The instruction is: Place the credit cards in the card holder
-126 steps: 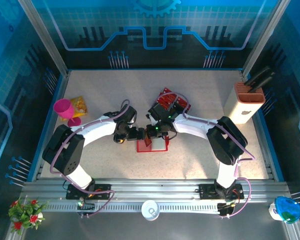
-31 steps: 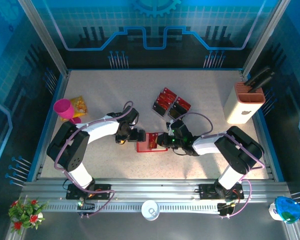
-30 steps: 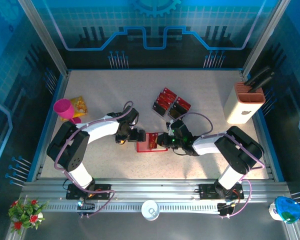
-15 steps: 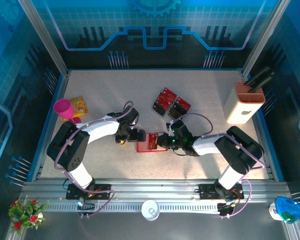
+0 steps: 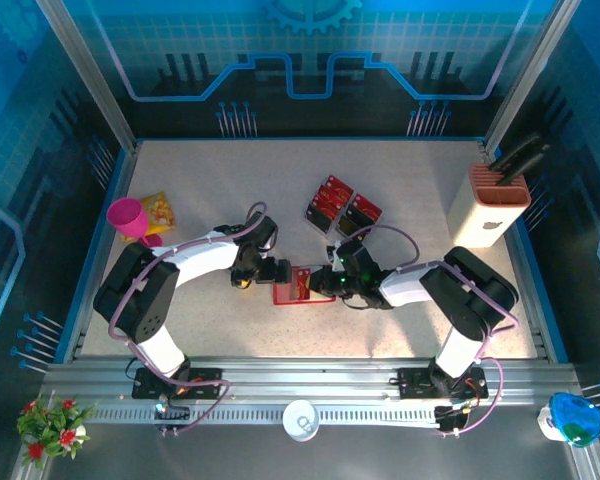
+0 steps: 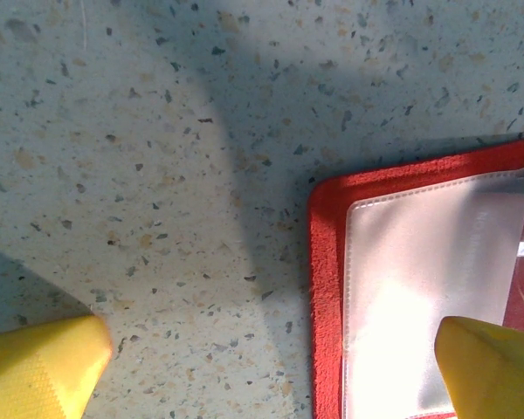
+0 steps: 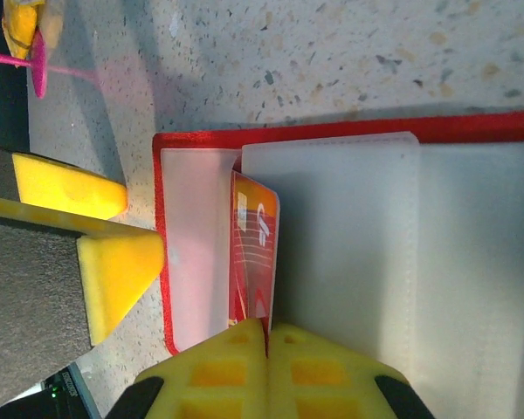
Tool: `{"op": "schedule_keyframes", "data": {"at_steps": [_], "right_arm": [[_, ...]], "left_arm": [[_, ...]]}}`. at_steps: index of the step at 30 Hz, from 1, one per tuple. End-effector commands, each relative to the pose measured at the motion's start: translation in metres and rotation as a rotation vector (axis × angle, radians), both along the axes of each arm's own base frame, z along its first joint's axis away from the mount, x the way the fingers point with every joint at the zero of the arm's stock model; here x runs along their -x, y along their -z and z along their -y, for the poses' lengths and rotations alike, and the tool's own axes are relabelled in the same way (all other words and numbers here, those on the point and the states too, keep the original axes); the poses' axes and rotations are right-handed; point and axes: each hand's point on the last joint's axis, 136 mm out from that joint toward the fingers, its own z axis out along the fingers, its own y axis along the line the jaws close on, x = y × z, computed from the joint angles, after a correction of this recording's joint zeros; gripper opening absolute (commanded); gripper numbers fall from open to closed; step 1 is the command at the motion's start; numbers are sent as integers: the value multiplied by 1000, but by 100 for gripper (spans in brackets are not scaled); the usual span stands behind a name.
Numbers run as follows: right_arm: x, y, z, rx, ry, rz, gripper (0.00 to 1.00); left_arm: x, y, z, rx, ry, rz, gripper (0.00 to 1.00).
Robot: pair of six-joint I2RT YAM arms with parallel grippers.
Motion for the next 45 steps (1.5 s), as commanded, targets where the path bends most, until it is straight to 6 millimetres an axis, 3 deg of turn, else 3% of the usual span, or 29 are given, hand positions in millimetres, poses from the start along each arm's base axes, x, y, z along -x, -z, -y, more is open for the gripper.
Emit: {"op": "schedule_keyframes", "data": {"at_steps": [1, 4, 6, 11, 17, 24, 33, 40, 45], "right_arm": [[18, 23, 1, 84, -57, -89, 5], [18, 16, 4, 136, -97, -85, 28], [16, 5, 7, 159, -110, -66, 38], [8, -23, 16, 185, -120, -19, 45], [4, -37, 15, 207, -150, -2, 40], [2, -28, 6, 226, -181, -23, 17], [-5, -15, -9, 258, -217, -36, 11], [1, 4, -12, 302, -235, -76, 7], [6, 12, -28, 307, -263, -97, 4]], "left_arm": [[16, 20, -25, -121, -1, -81, 99], [12, 15, -22, -108, -1, -73, 99], [9, 10, -20, -93, -10, -65, 99], [4, -5, -17, -49, -36, -43, 99], [11, -10, -14, -14, -56, -52, 99], [23, 3, -22, -31, -84, -82, 99], [23, 18, -29, -80, -90, -93, 99], [20, 20, -29, -92, -80, -90, 99], [17, 19, -28, -92, -73, -84, 99]]}}
